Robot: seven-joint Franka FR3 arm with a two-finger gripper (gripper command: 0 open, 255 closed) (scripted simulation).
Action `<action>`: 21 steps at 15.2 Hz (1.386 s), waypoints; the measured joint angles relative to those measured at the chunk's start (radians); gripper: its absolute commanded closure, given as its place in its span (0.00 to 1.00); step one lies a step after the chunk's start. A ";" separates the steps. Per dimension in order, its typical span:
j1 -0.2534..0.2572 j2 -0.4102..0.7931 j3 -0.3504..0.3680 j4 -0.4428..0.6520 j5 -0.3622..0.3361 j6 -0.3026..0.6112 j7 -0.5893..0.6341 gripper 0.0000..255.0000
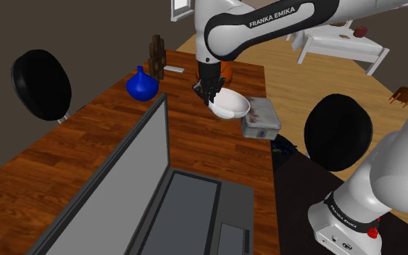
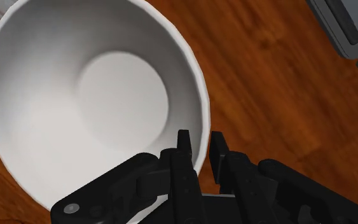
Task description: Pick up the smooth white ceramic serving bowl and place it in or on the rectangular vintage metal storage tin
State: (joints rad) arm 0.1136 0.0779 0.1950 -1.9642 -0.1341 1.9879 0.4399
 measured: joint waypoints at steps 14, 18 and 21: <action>-0.157 -0.138 -0.157 -0.103 0.008 0.002 -0.317 1.00; -0.206 -0.143 -0.211 -0.094 0.004 -0.001 -0.420 1.00; -0.228 -0.137 -0.237 -0.091 0.002 0.008 -0.466 1.00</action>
State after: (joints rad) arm -0.1144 -0.0587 -0.0416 -2.0547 -0.1323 1.9962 -0.0262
